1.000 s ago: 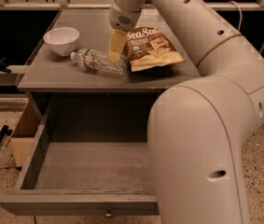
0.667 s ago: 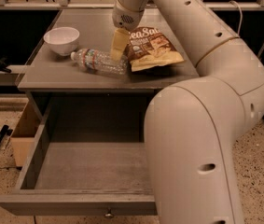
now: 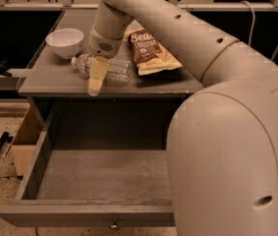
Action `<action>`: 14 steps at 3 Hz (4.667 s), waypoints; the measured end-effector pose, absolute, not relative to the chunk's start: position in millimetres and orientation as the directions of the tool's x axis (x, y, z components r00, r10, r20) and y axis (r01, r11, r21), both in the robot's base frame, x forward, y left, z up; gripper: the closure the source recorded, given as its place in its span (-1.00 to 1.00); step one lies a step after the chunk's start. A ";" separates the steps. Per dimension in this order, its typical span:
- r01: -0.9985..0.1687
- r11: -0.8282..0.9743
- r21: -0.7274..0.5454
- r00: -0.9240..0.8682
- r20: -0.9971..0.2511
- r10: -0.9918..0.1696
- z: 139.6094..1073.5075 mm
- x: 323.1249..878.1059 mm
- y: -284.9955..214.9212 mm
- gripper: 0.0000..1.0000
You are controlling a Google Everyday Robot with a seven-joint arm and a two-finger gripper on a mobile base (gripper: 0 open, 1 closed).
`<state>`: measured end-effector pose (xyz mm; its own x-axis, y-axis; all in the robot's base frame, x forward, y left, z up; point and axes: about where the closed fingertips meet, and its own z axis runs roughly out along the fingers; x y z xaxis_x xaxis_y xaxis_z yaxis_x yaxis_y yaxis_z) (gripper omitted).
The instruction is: Place water bottle into top drawer
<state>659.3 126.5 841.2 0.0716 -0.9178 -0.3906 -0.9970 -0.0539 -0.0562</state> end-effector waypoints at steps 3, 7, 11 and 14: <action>-0.997 -0.054 -0.056 0.072 -0.391 -0.918 841.1 659.3 126.6 -0.02; -0.997 -0.048 -0.054 0.065 -0.380 -0.923 841.1 654.2 120.6 1.00; -0.998 0.042 -0.043 -0.024 -0.357 -0.934 853.1 533.1 17.1 1.00; -0.999 0.044 -0.009 -0.038 -0.363 -0.931 844.0 493.5 2.2 1.00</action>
Offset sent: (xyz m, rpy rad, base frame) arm 0.0000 0.0000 0.0000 0.0000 0.0000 0.0000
